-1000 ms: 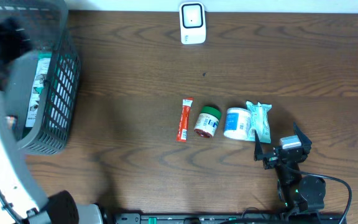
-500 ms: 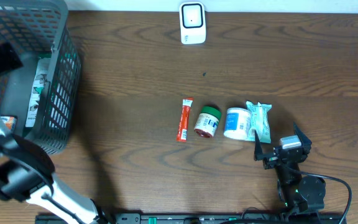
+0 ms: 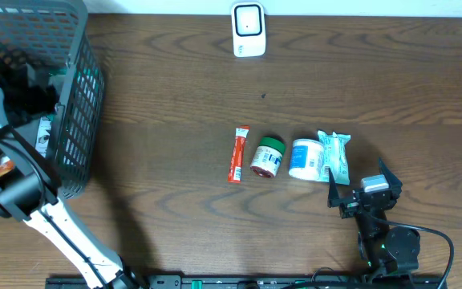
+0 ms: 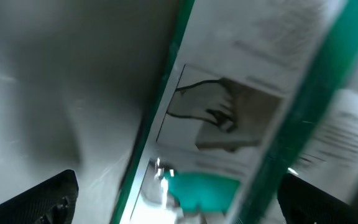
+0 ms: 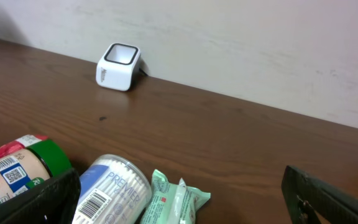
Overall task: Scan the item barcode
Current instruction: 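Grasp the green-and-white pouch in the basket with the left gripper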
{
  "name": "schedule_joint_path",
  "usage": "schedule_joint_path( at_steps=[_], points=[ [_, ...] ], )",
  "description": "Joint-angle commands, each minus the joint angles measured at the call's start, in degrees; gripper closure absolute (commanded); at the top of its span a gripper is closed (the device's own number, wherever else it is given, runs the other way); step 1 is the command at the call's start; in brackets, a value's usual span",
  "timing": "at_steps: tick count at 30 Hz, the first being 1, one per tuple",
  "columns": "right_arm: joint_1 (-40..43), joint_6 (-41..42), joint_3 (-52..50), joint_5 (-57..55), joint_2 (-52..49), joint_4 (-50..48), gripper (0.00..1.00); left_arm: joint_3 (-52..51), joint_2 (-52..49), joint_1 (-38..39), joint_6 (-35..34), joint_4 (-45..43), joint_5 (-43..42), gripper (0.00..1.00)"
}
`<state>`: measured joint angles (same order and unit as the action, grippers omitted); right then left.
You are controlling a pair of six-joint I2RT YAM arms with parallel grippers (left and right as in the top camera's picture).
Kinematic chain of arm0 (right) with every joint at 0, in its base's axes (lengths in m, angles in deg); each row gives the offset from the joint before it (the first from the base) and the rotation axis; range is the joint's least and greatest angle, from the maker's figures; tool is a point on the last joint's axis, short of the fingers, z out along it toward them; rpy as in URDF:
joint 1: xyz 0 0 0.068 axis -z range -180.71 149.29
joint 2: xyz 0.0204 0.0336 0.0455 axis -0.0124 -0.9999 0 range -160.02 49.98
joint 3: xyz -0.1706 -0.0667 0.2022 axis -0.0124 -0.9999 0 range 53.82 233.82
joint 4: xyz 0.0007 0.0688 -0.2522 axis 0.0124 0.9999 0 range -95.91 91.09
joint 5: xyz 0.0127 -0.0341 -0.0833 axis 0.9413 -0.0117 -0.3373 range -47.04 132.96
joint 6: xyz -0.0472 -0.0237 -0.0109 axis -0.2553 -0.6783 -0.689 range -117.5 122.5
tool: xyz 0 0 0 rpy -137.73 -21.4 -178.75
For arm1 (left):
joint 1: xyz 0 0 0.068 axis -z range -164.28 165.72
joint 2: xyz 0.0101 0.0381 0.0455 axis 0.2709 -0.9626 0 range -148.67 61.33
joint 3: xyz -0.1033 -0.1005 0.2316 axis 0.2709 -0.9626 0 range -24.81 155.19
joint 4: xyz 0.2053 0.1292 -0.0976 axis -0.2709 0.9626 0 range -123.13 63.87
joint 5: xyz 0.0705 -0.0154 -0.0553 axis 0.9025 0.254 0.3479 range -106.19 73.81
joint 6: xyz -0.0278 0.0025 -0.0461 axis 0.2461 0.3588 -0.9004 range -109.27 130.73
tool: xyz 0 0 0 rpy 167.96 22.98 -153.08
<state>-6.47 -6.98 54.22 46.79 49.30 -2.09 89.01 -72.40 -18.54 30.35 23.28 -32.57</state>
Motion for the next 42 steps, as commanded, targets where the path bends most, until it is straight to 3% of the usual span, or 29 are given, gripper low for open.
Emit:
schedule_joint_path(
  at_steps=[1,7,16,20,26,28,29,31,32,42],
  points=[
    [-0.33,-0.02,-0.09,0.09,0.31,0.22,0.01,0.31,-3.85,-0.31,1.33,0.52,-1.31,0.02],
    [-0.33,-0.02,-0.09,0.09,0.31,0.22,0.01,0.31,-6.21,-0.33,1.44,2.34,-5.99,0.01],
    [-0.33,-0.02,-0.09,0.09,0.31,0.22,0.01,0.33,-5.11,-0.33,4.44,3.76,-10.05,0.23],
    [-0.33,-0.02,-0.09,0.09,0.31,0.22,0.01,0.33,-4.9,-0.33,5.46,4.92,-10.08,0.38],
    [-0.33,-0.02,-0.09,0.09,0.31,0.22,0.01,0.33,-4.74,-0.33,5.44,6.16,-11.28,0.43],
    [-0.33,-0.02,-0.09,0.09,0.31,0.22,0.01,0.33,-4.74,-0.33,5.44,6.51,-13.16,0.56],
    [-0.33,-0.02,-0.09,0.09,0.31,0.22,0.01,0.33,-4.72,-0.33,5.44,6.6,-14.08,0.72],
    [-0.33,-0.02,-0.09,0.09,0.31,0.22,0.01,0.39,-4.46,-0.33,5.44,6.86,-15.41,0.81],
    [-0.33,-0.02,-0.09,0.09,0.31,0.22,0.01,0.46,-4.22,-0.33,5.42,6.95,-15.65,0.93],
    [-0.33,-0.02,-0.09,0.09,0.31,0.22,0.01,2.47,9.81,-1.57,0.74,5.33,-17.49,0.93]
  ],
)
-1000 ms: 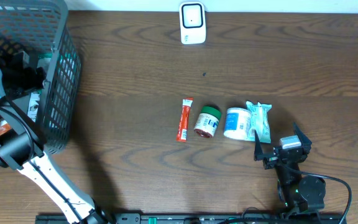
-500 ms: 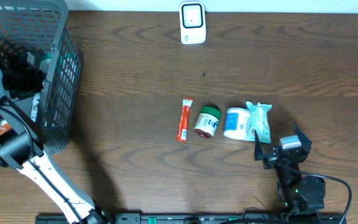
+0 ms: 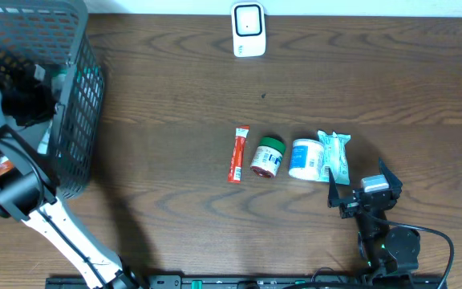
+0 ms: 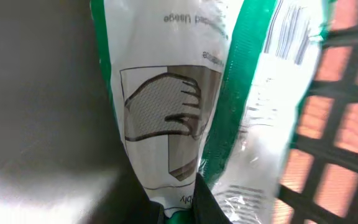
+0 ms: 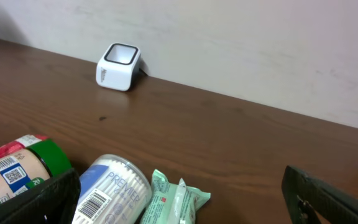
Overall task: Scan the item barcode
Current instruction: 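Grasp the green-and-white pouch in the basket with the left gripper, then lift the pouch out and carry it past the scanner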
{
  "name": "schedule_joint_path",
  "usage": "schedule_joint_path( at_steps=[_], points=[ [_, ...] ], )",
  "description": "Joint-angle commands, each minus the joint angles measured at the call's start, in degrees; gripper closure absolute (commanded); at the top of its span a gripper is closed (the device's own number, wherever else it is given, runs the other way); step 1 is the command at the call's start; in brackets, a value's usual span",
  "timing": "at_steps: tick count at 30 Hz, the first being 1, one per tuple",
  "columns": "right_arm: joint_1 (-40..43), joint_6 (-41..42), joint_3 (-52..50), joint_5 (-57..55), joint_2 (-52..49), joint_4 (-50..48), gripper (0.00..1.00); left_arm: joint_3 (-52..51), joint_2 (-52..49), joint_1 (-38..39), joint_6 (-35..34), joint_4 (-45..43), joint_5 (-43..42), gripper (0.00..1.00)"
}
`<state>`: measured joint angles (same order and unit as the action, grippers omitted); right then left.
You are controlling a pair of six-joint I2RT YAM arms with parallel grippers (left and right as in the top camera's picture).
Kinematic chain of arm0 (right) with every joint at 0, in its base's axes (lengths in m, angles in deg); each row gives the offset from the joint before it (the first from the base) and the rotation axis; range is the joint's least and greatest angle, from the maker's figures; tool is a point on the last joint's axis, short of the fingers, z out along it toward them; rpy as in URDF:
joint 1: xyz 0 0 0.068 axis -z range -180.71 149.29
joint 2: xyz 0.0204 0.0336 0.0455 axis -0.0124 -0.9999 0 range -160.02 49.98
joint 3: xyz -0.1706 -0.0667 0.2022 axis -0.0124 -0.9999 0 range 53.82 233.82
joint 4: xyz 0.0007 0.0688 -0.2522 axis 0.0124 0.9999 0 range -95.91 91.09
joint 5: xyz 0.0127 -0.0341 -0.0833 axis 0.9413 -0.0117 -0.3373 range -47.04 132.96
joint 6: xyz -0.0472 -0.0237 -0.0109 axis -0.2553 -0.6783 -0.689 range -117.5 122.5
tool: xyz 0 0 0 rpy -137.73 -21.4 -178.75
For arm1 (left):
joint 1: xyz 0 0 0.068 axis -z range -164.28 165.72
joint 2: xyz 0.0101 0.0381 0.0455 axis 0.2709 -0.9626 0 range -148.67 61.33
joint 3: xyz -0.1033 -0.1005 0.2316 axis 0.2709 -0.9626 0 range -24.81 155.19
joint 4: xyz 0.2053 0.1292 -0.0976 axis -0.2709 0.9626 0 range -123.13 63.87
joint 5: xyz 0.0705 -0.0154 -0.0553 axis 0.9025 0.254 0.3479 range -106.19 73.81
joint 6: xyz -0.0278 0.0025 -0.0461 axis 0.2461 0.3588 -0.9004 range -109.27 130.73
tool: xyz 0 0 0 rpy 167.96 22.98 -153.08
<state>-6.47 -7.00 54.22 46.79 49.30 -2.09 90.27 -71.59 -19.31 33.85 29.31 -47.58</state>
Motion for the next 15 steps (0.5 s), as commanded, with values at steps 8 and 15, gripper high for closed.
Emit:
schedule_joint_path(
  at_steps=[8,15],
  points=[
    [-0.33,0.0,-0.09,0.09,0.31,0.22,0.01,1.2,27.47,-2.21,-10.51,-4.48,2.27,0.93],
    [-0.33,0.0,-0.09,0.09,0.31,0.22,0.01,1.2,39.63,-2.1,-19.63,-5.53,3.48,0.93]
  ],
)
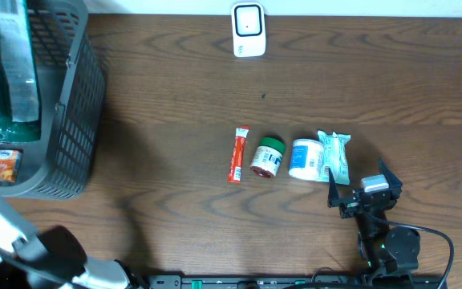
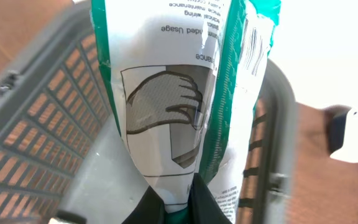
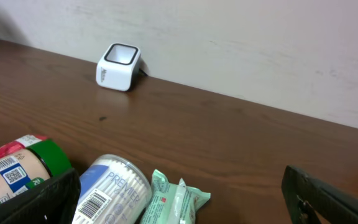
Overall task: Scan the item barcode
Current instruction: 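Lift the pouch out and carry it past the scanner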
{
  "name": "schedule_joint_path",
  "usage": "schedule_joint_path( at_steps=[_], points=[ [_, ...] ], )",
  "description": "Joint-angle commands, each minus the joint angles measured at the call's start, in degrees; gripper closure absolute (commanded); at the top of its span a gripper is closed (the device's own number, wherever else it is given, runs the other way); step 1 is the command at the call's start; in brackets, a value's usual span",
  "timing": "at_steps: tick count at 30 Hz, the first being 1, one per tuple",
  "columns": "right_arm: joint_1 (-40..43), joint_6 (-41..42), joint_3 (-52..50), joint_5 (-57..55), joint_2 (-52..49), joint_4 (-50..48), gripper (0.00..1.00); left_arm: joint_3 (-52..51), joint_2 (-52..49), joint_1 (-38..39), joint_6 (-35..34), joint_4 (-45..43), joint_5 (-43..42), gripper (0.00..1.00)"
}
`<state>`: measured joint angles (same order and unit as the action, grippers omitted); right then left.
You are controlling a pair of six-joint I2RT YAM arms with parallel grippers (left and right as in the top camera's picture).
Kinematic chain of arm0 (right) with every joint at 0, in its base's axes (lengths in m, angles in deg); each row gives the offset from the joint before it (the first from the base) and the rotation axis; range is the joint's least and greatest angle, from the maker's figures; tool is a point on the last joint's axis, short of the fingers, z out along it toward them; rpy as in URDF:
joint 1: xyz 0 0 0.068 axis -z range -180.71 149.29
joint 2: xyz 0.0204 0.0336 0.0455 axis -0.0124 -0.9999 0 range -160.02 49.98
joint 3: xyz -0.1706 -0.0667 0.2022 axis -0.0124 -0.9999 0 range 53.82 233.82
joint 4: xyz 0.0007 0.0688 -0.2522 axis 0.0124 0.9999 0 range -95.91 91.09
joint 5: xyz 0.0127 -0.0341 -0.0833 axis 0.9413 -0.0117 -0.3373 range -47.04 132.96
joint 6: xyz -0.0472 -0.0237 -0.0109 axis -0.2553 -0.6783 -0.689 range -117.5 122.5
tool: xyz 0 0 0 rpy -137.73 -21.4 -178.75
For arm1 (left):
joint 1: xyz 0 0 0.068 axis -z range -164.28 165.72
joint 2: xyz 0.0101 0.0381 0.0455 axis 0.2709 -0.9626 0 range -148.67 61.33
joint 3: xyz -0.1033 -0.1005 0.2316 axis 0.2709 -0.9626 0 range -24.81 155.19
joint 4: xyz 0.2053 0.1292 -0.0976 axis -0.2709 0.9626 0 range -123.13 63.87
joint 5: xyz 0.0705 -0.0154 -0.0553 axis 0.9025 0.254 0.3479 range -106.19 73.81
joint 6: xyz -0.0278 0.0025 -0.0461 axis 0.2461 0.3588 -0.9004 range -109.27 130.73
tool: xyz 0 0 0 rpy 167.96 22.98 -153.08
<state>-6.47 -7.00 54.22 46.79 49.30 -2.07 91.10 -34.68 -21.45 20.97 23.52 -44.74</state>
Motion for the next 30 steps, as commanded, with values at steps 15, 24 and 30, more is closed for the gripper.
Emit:
schedule_joint_path(
  at_steps=[15,24,30],
  points=[
    [-0.33,0.0,-0.09,0.09,0.31,0.2,0.01,-9.99,9.31,20.59,-10.56,16.35,-5.46,0.93],
    [-0.33,0.0,-0.09,0.09,0.31,0.2,0.01,-34.67,9.2,38.1,-20.33,-2.01,5.18,0.93],
    [-0.33,0.0,-0.09,0.09,0.31,0.2,0.01,-48.63,9.2,47.01,-30.27,-17.29,14.86,0.93]
  ],
)
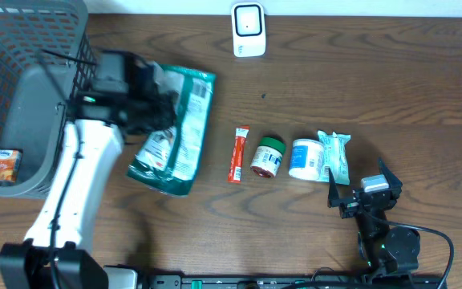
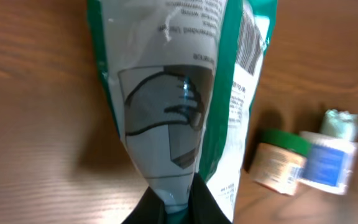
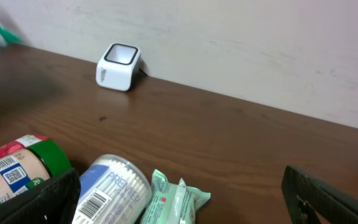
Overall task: Scan the item barcode
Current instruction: 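Lift the pouch out and carry it past the scanner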
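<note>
My left gripper (image 1: 160, 108) is shut on one end of a green-and-white plastic bag (image 1: 175, 132), which hangs over the table just right of the basket. In the left wrist view the fingertips (image 2: 178, 205) pinch the bag (image 2: 166, 112). A barcode (image 2: 248, 43) shows on the bag's right panel. The white scanner (image 1: 248, 30) stands at the table's far edge and also shows in the right wrist view (image 3: 118, 66). My right gripper (image 1: 359, 197) rests open near the front right (image 3: 179, 208), holding nothing.
A grey mesh basket (image 1: 22, 120) stands at the left with a small orange packet (image 1: 4, 164) inside. Mid-table lie a red stick packet (image 1: 237, 154), a green-lidded jar (image 1: 268, 156), a blue-and-white tub (image 1: 305, 158) and a pale green wipes pack (image 1: 335, 156).
The left gripper, still shut on the bag, was high over the basket and is now right of it, above the table near the row of items. The right arm has not moved.
My left gripper was open down in the basket against the bag. Then it was shut on the bag inside the basket. Then it held the bag above the basket, and now holds it over the table. The right gripper stayed open and still throughout.
</note>
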{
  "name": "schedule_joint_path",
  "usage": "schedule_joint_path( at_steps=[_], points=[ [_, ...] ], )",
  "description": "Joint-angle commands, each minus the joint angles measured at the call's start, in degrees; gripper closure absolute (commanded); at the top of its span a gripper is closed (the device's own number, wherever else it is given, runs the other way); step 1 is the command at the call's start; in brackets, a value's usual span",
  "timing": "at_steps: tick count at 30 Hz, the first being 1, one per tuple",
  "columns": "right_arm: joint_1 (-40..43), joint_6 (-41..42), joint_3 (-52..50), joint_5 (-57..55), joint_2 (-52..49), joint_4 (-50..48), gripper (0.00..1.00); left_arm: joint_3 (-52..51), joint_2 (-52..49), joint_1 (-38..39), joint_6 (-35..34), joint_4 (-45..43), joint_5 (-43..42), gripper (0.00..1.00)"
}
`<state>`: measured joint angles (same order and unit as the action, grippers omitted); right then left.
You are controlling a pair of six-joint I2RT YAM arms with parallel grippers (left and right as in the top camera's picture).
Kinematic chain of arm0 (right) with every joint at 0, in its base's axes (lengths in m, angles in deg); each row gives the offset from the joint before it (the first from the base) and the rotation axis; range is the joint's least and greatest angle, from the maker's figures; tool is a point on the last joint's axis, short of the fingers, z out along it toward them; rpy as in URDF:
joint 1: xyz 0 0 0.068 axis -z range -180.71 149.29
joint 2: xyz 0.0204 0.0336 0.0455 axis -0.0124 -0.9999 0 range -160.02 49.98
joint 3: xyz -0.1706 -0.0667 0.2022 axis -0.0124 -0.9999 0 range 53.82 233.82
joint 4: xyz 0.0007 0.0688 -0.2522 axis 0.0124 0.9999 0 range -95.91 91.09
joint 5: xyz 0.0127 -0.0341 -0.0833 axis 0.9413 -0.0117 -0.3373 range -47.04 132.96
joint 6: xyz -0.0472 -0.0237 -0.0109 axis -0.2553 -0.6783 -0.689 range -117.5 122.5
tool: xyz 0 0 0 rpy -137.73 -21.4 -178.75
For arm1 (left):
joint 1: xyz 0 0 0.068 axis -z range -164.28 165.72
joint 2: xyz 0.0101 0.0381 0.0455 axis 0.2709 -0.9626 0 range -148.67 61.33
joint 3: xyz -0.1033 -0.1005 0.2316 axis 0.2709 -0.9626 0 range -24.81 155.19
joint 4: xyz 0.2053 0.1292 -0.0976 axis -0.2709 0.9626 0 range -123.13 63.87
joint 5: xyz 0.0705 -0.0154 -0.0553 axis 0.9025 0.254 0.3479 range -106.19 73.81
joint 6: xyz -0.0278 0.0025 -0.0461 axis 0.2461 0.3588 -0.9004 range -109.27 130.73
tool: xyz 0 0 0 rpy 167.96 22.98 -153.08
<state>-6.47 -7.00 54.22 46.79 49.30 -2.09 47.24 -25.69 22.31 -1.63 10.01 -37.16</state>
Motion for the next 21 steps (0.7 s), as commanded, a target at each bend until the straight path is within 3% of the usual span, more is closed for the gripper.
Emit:
schedule_joint_path(
  at_steps=[1,8,13,21],
  points=[
    [-0.33,0.0,-0.09,0.09,0.31,0.22,0.01,-6.56,0.2,4.35,-8.83,-6.05,8.35,0.93],
    [-0.33,0.0,-0.09,0.09,0.31,0.22,0.01,-17.31,0.17,11.21,-12.41,-21.53,17.29,0.93],
    [-0.33,0.0,-0.09,0.09,0.31,0.22,0.01,-21.75,0.07,13.86,-12.41,-27.56,21.66,0.93],
    [-0.33,0.0,-0.09,0.09,0.31,0.22,0.01,-22.97,-4.57,17.68,-14.34,-29.0,20.26,0.93]
  ],
)
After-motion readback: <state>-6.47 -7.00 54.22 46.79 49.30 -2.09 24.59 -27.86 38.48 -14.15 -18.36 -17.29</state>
